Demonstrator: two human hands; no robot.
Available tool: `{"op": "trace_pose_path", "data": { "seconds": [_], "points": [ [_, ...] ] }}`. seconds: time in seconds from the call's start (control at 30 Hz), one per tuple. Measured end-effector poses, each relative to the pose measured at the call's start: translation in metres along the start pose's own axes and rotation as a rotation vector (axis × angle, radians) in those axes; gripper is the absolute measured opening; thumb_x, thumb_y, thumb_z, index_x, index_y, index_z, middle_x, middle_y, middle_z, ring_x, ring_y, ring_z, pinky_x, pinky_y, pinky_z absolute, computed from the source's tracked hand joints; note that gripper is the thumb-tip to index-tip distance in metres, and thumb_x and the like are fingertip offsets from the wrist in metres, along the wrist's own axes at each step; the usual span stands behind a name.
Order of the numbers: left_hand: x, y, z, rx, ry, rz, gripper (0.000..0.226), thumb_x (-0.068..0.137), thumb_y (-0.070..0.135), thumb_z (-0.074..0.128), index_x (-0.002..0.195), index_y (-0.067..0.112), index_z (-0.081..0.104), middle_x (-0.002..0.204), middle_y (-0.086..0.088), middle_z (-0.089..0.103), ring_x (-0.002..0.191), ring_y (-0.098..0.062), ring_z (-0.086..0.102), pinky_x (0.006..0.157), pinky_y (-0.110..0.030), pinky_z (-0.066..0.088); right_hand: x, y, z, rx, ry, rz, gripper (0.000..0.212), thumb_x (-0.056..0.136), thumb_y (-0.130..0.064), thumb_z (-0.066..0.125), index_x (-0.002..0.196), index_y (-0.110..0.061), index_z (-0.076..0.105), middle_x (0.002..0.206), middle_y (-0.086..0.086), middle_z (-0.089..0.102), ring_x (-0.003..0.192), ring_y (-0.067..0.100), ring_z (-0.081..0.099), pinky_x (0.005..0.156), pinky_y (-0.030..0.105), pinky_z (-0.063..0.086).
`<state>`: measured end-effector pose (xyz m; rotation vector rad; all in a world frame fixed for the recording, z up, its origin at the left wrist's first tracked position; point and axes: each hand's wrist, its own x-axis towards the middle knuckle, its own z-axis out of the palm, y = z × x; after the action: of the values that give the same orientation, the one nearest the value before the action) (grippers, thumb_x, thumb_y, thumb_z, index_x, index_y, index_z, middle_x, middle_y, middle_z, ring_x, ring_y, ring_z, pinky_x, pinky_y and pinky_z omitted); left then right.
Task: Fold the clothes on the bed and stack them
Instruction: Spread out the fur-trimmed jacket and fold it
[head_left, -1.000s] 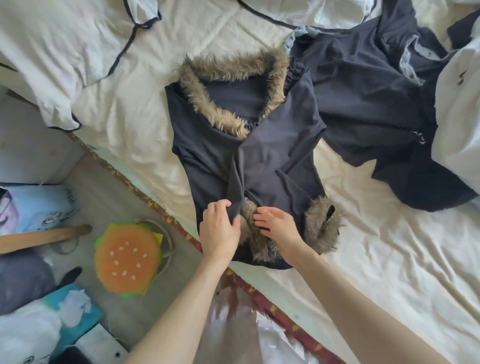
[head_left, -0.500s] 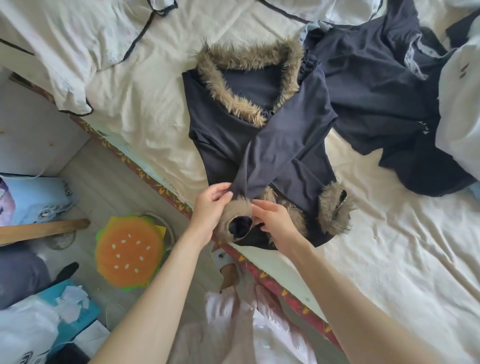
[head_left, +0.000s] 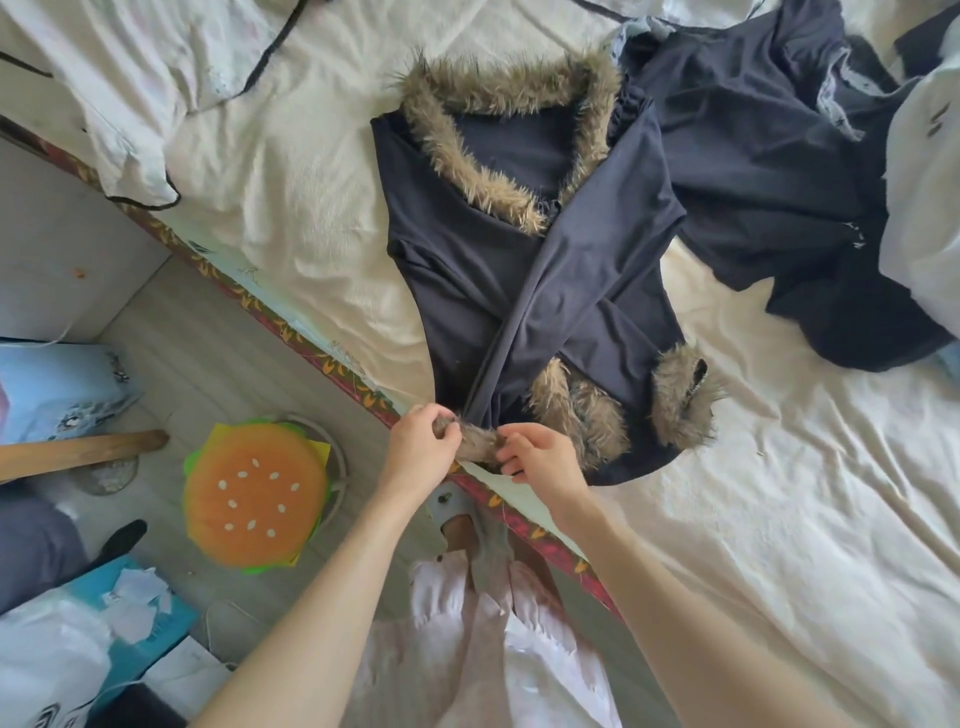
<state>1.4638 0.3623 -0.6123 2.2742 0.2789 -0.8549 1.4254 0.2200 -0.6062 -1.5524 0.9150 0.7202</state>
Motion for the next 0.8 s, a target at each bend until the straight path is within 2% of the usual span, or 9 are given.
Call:
{"op": "trace_pose_path", "data": {
  "seconds": [0.1, 0.17, 0.27, 0.37, 0.43, 0.5, 0.57, 0.67, 0.8],
  "points": [
    [0.005, 0.000, -0.010, -0.107, -0.081, 0.019, 0.008, 0.096, 0.024, 0.051, 0.099, 0.022, 0.057, 0.087, 0.013, 0.055, 0.080, -0.003, 0.051, 0.064, -0.018, 0.038, 0.004, 0.001, -0.004, -0.094, 0.140, -0.099, 0.029, 0.098, -0.021, 0.044, 0.118, -0.012, 0.063, 0.104, 0.000, 0.065, 0.091, 0.013, 0.059, 0.086, 0.031, 0.049],
    [0.007, 0.000, -0.016, -0.269, -0.138, 0.007, 0.009, 0.096, 0.024, 0.052, 0.091, 0.030, 0.057, 0.090, 0.013, 0.060, 0.085, 0.000, 0.054, 0.066, -0.014, 0.040, 0.008, -0.004, -0.003, -0.040, 0.119, -0.073, 0.033, 0.099, -0.031, 0.044, 0.123, -0.014, 0.059, 0.111, -0.004, 0.062, 0.099, 0.013, 0.056, 0.090, 0.030, 0.046],
    [0.005, -0.006, -0.020, -0.523, -0.196, -0.063, 0.014, 0.097, 0.019, 0.053, 0.094, 0.030, 0.061, 0.101, 0.004, 0.066, 0.099, -0.010, 0.061, 0.077, -0.017, 0.045, 0.012, -0.014, 0.001, 0.250, -0.031, 0.108, 0.033, 0.098, -0.035, 0.048, 0.124, -0.017, 0.057, 0.106, -0.009, 0.060, 0.102, 0.012, 0.054, 0.095, 0.030, 0.041],
    [0.001, -0.016, -0.019, -0.601, -0.183, -0.102, 0.018, 0.098, 0.014, 0.050, 0.098, 0.028, 0.062, 0.106, 0.000, 0.066, 0.105, -0.015, 0.061, 0.081, -0.019, 0.048, 0.009, -0.016, 0.001, 0.423, -0.127, 0.148, 0.012, 0.094, -0.020, 0.057, 0.095, -0.010, 0.064, 0.084, -0.003, 0.071, 0.080, 0.012, 0.066, 0.077, 0.026, 0.049],
    [0.000, -0.022, -0.017, -0.556, -0.149, -0.102, 0.016, 0.099, 0.024, 0.048, 0.098, 0.031, 0.062, 0.108, 0.006, 0.065, 0.107, -0.010, 0.059, 0.083, -0.019, 0.048, 0.004, -0.015, 0.000, 0.338, -0.050, 0.081, 0.005, 0.092, -0.013, 0.061, 0.088, -0.012, 0.063, 0.070, -0.007, 0.071, 0.062, 0.003, 0.065, 0.057, 0.017, 0.049],
    [-0.002, -0.023, -0.014, -0.565, -0.191, -0.131, 0.016, 0.095, 0.043, 0.049, 0.101, 0.034, 0.061, 0.112, 0.010, 0.063, 0.109, -0.006, 0.056, 0.091, -0.025, 0.046, 0.001, -0.013, -0.001, 0.264, 0.017, 0.017, 0.003, 0.090, -0.010, 0.062, 0.092, -0.012, 0.064, 0.074, -0.005, 0.070, 0.059, 0.001, 0.065, 0.049, 0.015, 0.047],
    [-0.004, -0.020, -0.007, -0.532, -0.267, -0.163, 0.027, 0.088, 0.054, 0.055, 0.106, 0.033, 0.056, 0.115, 0.008, 0.061, 0.110, -0.009, 0.056, 0.092, -0.029, 0.047, -0.003, -0.012, -0.001, 0.259, 0.025, -0.004, 0.014, 0.089, -0.008, 0.063, 0.103, -0.009, 0.062, 0.089, 0.006, 0.071, 0.074, 0.011, 0.069, 0.060, 0.023, 0.053],
    [-0.003, -0.013, 0.001, -0.520, -0.371, -0.231, 0.037, 0.087, 0.031, 0.066, 0.118, 0.025, 0.046, 0.121, -0.003, 0.053, 0.112, -0.021, 0.055, 0.096, -0.043, 0.049, -0.007, -0.010, -0.003, 0.231, 0.034, 0.003, 0.028, 0.088, -0.002, 0.061, 0.115, -0.007, 0.056, 0.102, 0.012, 0.069, 0.090, 0.025, 0.068, 0.081, 0.038, 0.056],
    [0.008, -0.019, 0.000, -0.471, -0.210, -0.180, 0.036, 0.088, 0.014, 0.066, 0.119, 0.022, 0.050, 0.127, -0.004, 0.051, 0.114, -0.017, 0.049, 0.094, -0.032, 0.043, -0.010, -0.002, -0.012, -0.061, 0.104, -0.056, 0.028, 0.089, -0.011, 0.062, 0.116, -0.010, 0.057, 0.088, -0.003, 0.065, 0.085, 0.016, 0.063, 0.082, 0.034, 0.053]
  ]
}}
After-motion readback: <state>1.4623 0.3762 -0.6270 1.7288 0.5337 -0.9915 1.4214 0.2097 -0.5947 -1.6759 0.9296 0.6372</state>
